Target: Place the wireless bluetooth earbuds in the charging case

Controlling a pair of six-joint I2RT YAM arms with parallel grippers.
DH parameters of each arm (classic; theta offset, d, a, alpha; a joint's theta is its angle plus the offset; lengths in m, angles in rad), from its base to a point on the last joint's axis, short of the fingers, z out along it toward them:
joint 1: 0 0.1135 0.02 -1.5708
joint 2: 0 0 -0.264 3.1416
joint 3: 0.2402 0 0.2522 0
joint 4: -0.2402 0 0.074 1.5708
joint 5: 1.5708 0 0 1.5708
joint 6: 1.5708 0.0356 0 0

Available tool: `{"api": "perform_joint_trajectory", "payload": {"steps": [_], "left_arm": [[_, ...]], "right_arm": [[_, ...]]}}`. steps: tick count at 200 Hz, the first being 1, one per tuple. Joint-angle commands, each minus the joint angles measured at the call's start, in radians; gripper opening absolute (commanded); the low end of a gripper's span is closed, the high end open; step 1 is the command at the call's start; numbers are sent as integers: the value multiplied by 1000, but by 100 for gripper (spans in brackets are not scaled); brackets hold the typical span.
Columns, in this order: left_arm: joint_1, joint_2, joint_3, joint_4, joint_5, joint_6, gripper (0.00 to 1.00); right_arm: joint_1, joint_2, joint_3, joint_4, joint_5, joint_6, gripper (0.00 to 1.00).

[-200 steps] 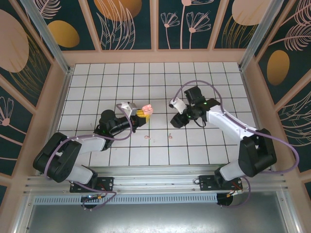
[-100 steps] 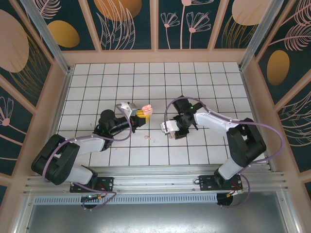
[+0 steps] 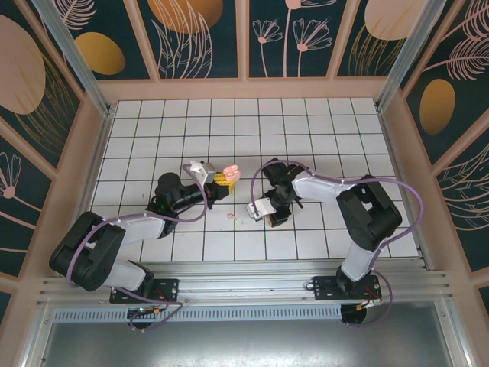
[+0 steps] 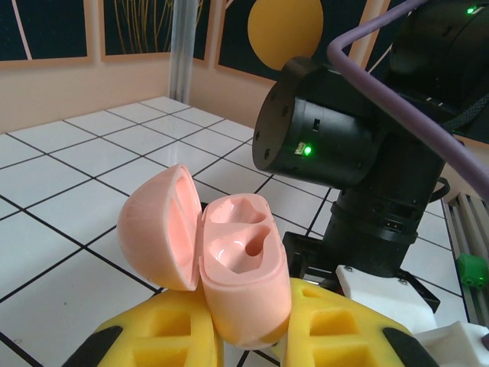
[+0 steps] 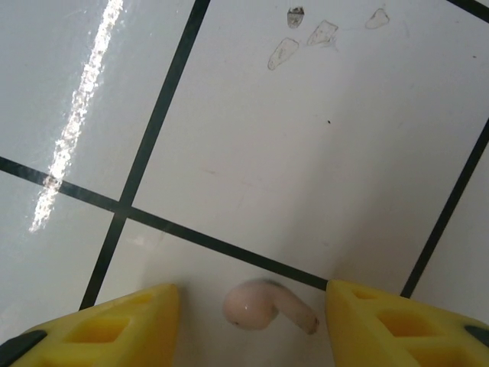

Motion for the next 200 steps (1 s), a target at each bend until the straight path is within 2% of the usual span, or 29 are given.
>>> {"api": "perform_joint_trajectory", "payload": {"steps": [1,121,200], "left_arm": [[5,0,19,4,27,14,7],[6,18,22,10,32,9,7],[5,32,27,18,39,-3,7]], "right_arm": [[6,25,26,-13,-40,-7,54],[-40,78,94,-149,-39,144,51],[-47,59,101,-248,-66,239,39]]}}
